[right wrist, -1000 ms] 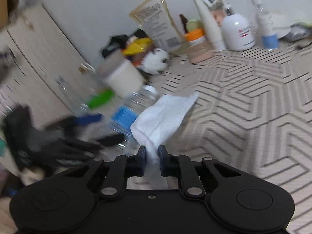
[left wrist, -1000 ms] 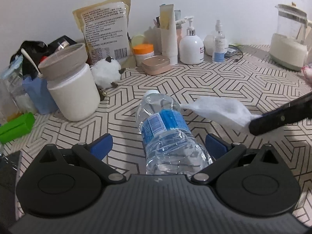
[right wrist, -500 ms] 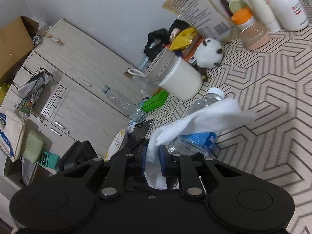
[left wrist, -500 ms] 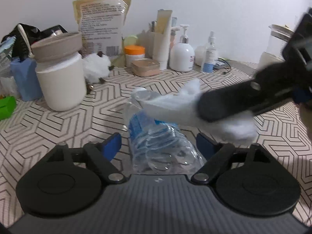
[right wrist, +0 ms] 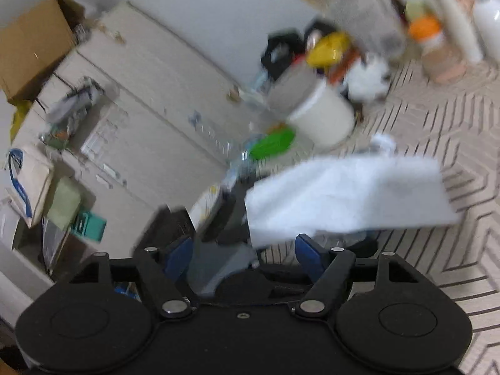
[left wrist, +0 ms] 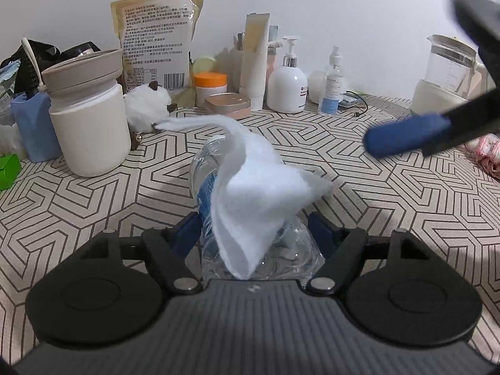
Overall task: Clean container
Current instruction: 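Grasp the water bottle with the left tool while the right tool brings the wipe over it, then hold the bottle with the left tool while the right tool wipes its body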
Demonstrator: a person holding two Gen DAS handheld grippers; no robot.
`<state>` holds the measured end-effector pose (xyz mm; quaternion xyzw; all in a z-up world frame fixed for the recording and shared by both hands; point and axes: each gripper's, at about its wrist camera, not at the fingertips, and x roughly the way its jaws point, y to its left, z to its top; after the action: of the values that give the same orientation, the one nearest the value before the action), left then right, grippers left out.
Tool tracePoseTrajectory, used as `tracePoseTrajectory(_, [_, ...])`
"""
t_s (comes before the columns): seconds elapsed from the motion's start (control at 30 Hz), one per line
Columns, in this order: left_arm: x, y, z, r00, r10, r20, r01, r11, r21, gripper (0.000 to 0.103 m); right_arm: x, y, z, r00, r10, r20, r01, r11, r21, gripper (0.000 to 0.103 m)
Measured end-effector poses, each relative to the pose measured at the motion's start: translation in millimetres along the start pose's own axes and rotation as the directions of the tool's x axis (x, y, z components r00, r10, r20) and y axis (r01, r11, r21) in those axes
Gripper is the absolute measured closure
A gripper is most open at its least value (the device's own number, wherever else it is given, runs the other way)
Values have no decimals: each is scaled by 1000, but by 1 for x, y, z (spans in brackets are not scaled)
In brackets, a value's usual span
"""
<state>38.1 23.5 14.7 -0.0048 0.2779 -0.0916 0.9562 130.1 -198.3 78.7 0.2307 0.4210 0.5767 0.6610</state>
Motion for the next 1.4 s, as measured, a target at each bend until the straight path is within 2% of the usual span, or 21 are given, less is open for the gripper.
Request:
tracePoseTrajectory(0.07, [0,-1,0,1000,1,1,-1,1000,3,28,-10,-1,2,997,-49,64,50,999,-8,25])
tracePoseTrajectory(0.13, [0,-1,0,1000,1,2,-1,1000,4,28,-13,-3,5,984,-143,106,147,989,-30,25])
tracePoseTrajectory(0.23, [0,-1,0,1000,3,4,-3,1000,7,29,1,-13,13,965,-249,84,255,965,-62,26])
tracePoseTrajectory(0.33, [-1,-2,-1,1000,6,6,-6,1000,11,29,20,-29,19,953,-299,44,301,952,-48,29])
tracePoseTrajectory(0.53, [-1,0,-1,1000,2,8,-2,1000,5,29,50,-47,9,962,-271,-35,270,962,-42,34])
tracePoseTrajectory(0.67, [-1,1,-1,1000,-2,10,2,1000,0,29,48,-43,1,969,-248,-21,247,968,-45,34])
tracePoseTrajectory(1.17, [0,0,-4,1000,7,4,-7,1000,8,28,51,-11,-8,946,-323,12,317,921,-227,35])
tracePoseTrajectory(1.4, [0,-1,-6,1000,11,7,-11,1000,14,28,51,-7,-10,943,-333,16,326,910,-256,35])
